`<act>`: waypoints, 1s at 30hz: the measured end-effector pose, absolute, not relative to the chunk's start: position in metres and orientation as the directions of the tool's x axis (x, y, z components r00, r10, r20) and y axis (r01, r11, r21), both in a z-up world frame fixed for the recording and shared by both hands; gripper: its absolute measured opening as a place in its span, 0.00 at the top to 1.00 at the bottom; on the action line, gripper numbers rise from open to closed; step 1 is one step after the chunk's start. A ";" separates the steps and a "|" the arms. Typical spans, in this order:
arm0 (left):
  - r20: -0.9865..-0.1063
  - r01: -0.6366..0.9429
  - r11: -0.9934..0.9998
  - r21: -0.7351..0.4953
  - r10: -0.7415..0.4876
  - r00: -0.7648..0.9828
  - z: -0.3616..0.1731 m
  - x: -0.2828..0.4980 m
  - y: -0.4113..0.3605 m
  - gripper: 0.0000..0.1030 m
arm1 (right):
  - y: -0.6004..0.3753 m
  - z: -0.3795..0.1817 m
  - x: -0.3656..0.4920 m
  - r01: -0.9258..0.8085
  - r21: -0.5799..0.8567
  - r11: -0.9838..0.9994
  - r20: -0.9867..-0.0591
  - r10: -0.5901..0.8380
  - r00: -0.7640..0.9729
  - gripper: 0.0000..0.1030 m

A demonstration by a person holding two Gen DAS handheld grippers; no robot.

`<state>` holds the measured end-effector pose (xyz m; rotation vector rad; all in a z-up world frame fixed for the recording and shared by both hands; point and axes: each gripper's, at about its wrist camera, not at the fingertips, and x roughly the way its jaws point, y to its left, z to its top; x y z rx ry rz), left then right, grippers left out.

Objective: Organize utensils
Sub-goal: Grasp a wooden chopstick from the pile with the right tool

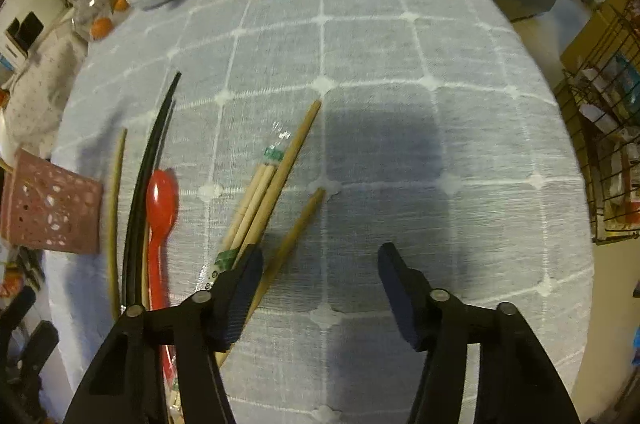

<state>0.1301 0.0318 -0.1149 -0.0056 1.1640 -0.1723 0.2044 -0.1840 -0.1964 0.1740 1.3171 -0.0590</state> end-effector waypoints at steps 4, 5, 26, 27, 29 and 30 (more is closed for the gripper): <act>-0.915 0.143 0.985 -0.093 -0.141 0.378 -0.116 0.129 0.031 0.18 | -0.171 -0.197 0.205 0.106 0.000 0.994 -0.966 -0.028 0.258 0.46; -0.915 0.147 0.985 -0.093 -0.143 0.377 -0.116 0.129 0.029 0.18 | -0.168 -0.196 0.204 0.098 -0.005 0.995 -0.964 -0.031 0.264 0.53; -0.907 0.353 0.908 -0.226 -0.328 0.263 -0.115 0.138 -0.054 0.63 | -0.245 -0.164 0.175 0.110 0.186 0.976 -0.936 0.143 0.321 0.95; -0.908 0.365 0.900 -0.240 -0.341 0.244 -0.119 0.146 -0.063 0.71 | -0.242 -0.161 0.173 0.114 0.195 0.974 -0.933 0.148 0.328 0.95; -0.914 0.384 0.892 -0.238 -0.339 0.224 -0.126 0.156 -0.079 0.77 | -0.251 -0.156 0.174 0.124 0.214 0.969 -0.927 0.162 0.338 0.95; -0.918 0.393 0.889 -0.235 -0.335 0.210 -0.130 0.164 -0.089 0.82 | -0.255 -0.156 0.169 0.127 0.219 0.967 -0.925 0.165 0.341 0.95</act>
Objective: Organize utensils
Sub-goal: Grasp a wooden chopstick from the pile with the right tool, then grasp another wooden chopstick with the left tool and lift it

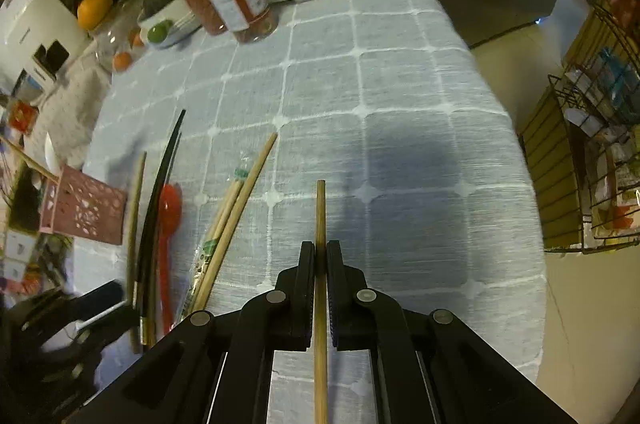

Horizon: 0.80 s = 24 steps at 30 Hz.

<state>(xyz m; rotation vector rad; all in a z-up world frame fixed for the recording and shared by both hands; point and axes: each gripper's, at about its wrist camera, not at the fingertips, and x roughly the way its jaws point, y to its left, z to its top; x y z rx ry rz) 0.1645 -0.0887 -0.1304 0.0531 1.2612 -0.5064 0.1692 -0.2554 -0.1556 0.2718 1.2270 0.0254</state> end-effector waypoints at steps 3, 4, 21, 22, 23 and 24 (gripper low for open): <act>-0.920 0.392 0.880 -0.269 -0.355 0.167 -0.141 0.184 -0.110 0.88 | -0.267 -0.152 0.168 0.141 0.246 0.959 -0.919 0.184 0.348 0.95; -0.919 0.385 0.879 -0.281 -0.362 0.157 -0.143 0.189 -0.115 0.88 | -0.271 -0.153 0.169 0.143 0.252 0.957 -0.918 0.189 0.349 0.95; -0.965 0.381 0.909 -0.169 -0.231 0.121 -0.165 0.226 -0.159 0.90 | -0.308 -0.161 0.161 0.194 0.292 0.937 -0.916 0.215 0.339 0.94; -0.972 0.376 0.914 -0.152 -0.208 0.112 -0.168 0.228 -0.160 0.90 | -0.309 -0.161 0.161 0.195 0.293 0.936 -0.916 0.216 0.338 0.94; -0.978 0.366 0.920 -0.138 -0.186 0.099 -0.173 0.229 -0.160 0.90 | -0.309 -0.161 0.161 0.196 0.292 0.936 -0.916 0.215 0.339 0.94; -0.977 0.367 0.921 -0.132 -0.184 0.110 -0.172 0.229 -0.162 0.90 | -0.309 -0.161 0.161 0.195 0.292 0.936 -0.916 0.216 0.339 0.94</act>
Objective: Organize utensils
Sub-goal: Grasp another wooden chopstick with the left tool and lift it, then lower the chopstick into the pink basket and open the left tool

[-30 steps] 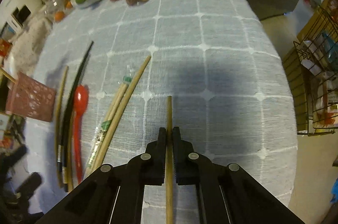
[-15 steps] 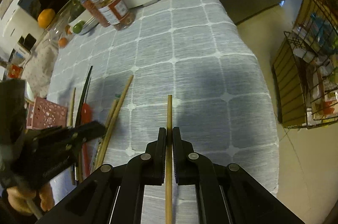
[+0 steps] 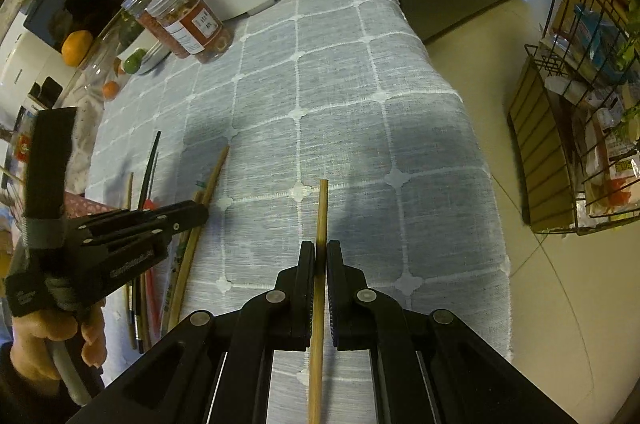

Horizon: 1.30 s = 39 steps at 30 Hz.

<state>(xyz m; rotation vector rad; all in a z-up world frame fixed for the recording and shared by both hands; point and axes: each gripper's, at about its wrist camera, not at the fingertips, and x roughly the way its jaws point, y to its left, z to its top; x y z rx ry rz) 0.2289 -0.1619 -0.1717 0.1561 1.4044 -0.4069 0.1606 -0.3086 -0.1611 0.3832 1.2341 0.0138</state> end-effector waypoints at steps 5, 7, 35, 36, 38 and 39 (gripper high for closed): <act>-0.978 0.383 0.918 -0.104 -0.165 0.131 -0.171 0.224 -0.167 0.93 | -0.304 -0.158 0.162 0.189 0.293 0.937 -0.913 0.215 0.346 0.94; -0.978 0.370 0.924 -0.097 -0.158 0.137 -0.170 0.220 -0.166 0.93 | -0.302 -0.156 0.162 0.187 0.293 0.938 -0.911 0.215 0.351 0.94; -0.750 0.339 0.931 -0.134 -0.319 0.579 -0.031 0.104 -0.041 0.93 | -0.192 -0.051 0.112 -0.066 0.201 0.977 -0.773 0.200 0.602 0.95; -0.737 0.337 0.933 -0.129 -0.317 0.597 -0.026 0.100 -0.038 0.93 | -0.189 -0.047 0.111 -0.071 0.199 0.977 -0.766 0.201 0.611 0.95; -0.702 0.326 0.937 -0.124 -0.315 0.638 -0.014 0.096 -0.030 0.93 | -0.180 -0.038 0.109 -0.088 0.189 0.978 -0.745 0.201 0.636 0.95; -0.690 0.323 0.938 -0.126 -0.317 0.651 -0.010 0.095 -0.027 0.93 | -0.177 -0.035 0.108 -0.095 0.186 0.978 -0.737 0.202 0.645 0.95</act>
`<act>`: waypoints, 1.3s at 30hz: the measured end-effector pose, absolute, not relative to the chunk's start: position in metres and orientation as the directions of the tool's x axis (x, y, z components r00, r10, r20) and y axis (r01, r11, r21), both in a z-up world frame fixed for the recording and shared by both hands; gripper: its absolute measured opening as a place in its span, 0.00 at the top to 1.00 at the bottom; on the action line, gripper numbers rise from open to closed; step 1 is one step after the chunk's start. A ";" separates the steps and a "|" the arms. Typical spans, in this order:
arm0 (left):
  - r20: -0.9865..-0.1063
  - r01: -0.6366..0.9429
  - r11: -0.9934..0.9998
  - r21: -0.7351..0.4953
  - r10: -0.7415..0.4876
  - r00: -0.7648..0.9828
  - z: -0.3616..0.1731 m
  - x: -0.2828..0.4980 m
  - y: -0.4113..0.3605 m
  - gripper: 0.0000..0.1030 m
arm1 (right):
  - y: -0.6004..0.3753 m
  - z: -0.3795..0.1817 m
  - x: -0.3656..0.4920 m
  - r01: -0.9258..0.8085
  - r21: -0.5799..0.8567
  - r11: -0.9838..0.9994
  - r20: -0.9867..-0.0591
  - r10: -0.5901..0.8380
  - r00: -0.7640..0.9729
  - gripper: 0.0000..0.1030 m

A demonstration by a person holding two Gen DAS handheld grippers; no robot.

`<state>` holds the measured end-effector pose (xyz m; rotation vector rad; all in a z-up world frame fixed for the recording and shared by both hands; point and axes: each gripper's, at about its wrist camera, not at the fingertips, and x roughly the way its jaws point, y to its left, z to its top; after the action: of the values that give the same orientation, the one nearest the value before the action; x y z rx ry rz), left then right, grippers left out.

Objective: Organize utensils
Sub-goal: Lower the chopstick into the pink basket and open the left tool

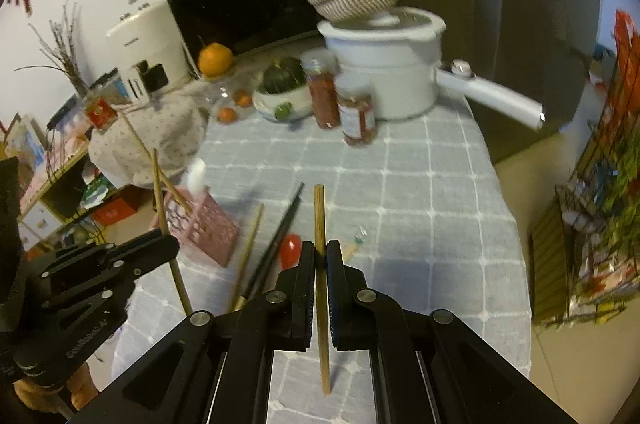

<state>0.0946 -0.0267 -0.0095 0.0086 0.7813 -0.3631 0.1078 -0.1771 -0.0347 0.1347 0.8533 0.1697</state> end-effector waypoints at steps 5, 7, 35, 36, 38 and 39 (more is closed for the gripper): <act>-0.587 0.282 0.952 -0.116 -0.295 0.754 0.017 0.088 -0.005 0.93 | -0.162 -0.017 0.107 -0.134 0.178 0.975 -0.675 0.220 0.704 0.95; -0.555 0.259 0.958 -0.120 -0.281 0.783 0.023 0.087 0.003 0.93 | -0.157 -0.010 0.107 -0.147 0.183 0.972 -0.645 0.231 0.729 0.95; -0.330 -0.122 0.970 -0.211 0.046 0.943 -0.010 0.139 0.079 0.93 | -0.119 -0.003 0.118 -0.203 0.198 0.959 -0.614 0.283 0.737 0.95; -0.344 -0.117 0.970 -0.212 0.038 0.938 -0.013 0.142 0.078 0.93 | -0.119 -0.004 0.119 -0.204 0.200 0.958 -0.612 0.285 0.738 0.95; -0.373 -0.111 0.972 -0.206 0.027 0.927 -0.021 0.148 0.077 0.93 | -0.119 -0.003 0.118 -0.209 0.210 0.955 -0.606 0.295 0.739 0.95; -0.387 -0.107 0.974 -0.198 0.022 0.922 -0.024 0.150 0.075 0.93 | -0.120 -0.003 0.119 -0.210 0.215 0.954 -0.602 0.299 0.740 0.95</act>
<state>0.1502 0.0754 -0.0239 -0.2188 0.3935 0.0671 0.1185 -0.1196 -0.0032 0.1359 0.6826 0.2801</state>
